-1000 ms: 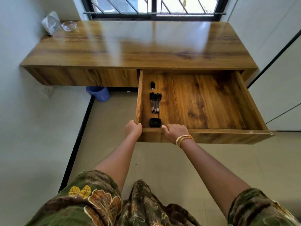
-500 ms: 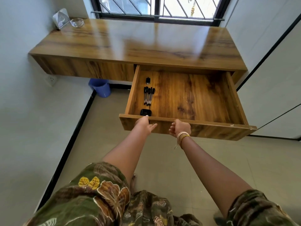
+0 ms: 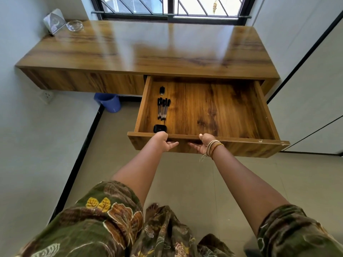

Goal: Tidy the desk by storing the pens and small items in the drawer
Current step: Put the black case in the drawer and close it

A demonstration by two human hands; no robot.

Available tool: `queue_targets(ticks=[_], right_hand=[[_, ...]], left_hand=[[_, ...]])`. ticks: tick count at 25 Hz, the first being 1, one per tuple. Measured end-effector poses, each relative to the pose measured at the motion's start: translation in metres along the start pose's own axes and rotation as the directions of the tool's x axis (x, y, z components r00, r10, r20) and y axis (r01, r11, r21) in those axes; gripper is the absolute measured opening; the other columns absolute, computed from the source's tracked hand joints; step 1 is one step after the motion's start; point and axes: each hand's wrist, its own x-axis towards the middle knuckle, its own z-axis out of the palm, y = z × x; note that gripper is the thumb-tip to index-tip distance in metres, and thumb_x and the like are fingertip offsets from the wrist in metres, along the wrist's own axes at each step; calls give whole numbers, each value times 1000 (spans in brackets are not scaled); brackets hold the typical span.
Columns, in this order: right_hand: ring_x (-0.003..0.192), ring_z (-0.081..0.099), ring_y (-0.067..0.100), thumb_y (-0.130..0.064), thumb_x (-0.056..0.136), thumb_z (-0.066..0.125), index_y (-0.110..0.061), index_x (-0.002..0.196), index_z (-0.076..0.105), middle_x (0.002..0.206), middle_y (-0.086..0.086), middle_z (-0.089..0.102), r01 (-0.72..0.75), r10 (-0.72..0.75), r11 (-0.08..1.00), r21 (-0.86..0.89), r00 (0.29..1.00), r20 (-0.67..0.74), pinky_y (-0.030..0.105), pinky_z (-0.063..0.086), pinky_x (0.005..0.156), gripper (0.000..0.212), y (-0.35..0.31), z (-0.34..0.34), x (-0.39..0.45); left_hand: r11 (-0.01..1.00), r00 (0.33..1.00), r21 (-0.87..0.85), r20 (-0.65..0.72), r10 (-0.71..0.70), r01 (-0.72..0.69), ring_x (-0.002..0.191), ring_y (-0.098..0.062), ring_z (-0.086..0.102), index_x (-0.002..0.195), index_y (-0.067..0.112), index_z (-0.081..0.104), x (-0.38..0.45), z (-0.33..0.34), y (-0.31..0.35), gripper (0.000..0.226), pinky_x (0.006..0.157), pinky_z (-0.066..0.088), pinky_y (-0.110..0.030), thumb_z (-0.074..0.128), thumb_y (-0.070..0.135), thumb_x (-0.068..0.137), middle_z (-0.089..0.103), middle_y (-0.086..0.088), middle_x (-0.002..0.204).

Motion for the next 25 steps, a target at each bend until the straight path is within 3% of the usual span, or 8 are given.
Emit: queue_targets(ticks=[6, 12, 16, 25], right_hand=[[115, 57, 42, -8, 101, 39, 1, 139, 33, 139, 23, 41, 18, -18, 1000, -16, 1000, 2, 48, 51, 95, 39, -41, 21, 32], [109, 61, 43, -14, 101, 42, 0, 133, 39, 136, 25, 46, 80, -81, 996, -24, 996, -30, 46, 55, 80, 34, -89, 54, 80], [108, 62, 42, -15, 101, 44, 0, 129, 41, 133, 26, 49, 96, -96, 995, -6, 994, -41, 48, 54, 89, 32, -123, 70, 112], [105, 63, 42, -14, 98, 51, 1, 125, 44, 127, 26, 54, 176, -173, 984, 37, 981, -82, 46, 55, 84, 32, -175, 98, 166]], left_hand=[[999, 1000, 46, -25, 14, -13, 132, -39, 45, 150, 6, 26, 27, 34, 41, 47, 98, 49, -49, 31, 4, 102, 32, -23, 150], [996, 999, 88, 32, -6, 3, 127, -41, 50, 142, 0, 37, 64, 68, 108, 42, 93, 54, -46, 40, 2, 100, 40, -27, 143], [990, 996, 137, 78, -37, 26, 113, -38, 62, 138, 0, 42, 83, 86, 142, 38, 86, 56, -41, 43, 6, 100, 48, -28, 136], [988, 990, 156, 142, -6, -17, 114, -30, 63, 132, -1, 46, 128, 126, 198, 34, 96, 53, -35, 45, 7, 100, 56, -24, 129]])
